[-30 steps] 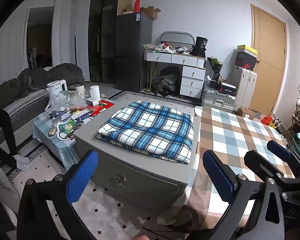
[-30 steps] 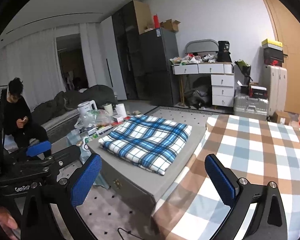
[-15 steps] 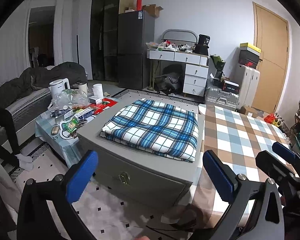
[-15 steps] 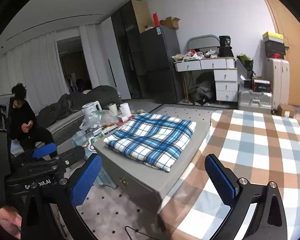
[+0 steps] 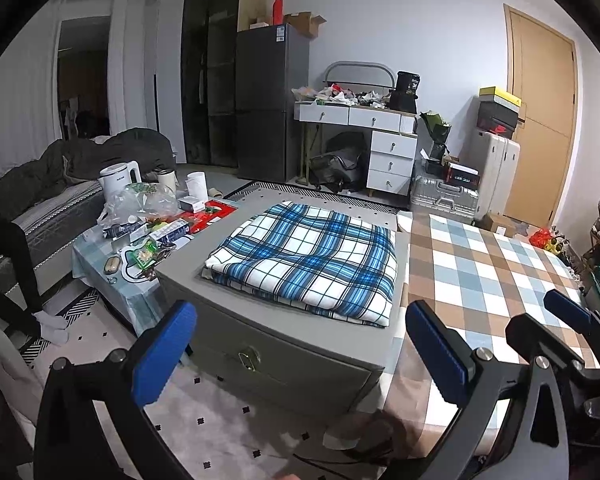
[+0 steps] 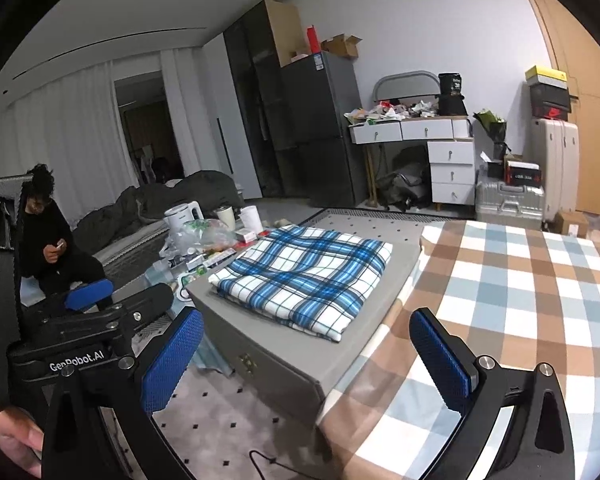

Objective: Fold large clothes

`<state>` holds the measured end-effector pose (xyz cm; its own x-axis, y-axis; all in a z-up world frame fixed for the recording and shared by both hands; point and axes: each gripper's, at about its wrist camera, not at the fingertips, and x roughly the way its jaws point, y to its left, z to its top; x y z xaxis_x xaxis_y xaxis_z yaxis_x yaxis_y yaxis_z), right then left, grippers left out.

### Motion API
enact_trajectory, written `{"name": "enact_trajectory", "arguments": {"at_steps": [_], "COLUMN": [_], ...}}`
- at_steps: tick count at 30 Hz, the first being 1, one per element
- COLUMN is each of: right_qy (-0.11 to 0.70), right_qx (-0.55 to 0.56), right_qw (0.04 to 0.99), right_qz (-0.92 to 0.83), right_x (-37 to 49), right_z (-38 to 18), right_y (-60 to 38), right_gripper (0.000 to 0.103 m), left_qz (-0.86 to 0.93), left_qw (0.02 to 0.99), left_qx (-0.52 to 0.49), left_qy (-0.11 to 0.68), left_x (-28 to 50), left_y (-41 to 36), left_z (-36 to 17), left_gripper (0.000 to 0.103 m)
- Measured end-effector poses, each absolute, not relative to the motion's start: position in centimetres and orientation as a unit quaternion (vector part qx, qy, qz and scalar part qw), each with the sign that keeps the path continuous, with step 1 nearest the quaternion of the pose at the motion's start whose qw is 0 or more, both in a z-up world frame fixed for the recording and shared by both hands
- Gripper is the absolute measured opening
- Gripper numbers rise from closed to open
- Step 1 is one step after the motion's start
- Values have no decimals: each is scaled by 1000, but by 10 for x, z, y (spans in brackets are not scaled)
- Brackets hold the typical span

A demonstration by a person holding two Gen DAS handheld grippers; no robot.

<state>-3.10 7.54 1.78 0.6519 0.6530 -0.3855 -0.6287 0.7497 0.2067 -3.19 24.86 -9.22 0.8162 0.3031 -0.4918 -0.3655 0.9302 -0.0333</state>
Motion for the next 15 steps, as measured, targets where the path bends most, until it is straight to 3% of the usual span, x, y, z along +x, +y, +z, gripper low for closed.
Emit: {"name": "enact_trajectory", "arguments": {"at_steps": [15], "right_qy": [217], "right_qx": [34], "right_qw": [907], "right_qz": [360], "right_x": [-35], "right_z": [22], "right_y": [75], "right_gripper": [103], "left_qz": [169], "left_qw": [951], "left_qx": [-76], "left_qy": [250], "left_x": [-33], "left_y": [253], "left_z": [-91], "left_gripper": [102]}}
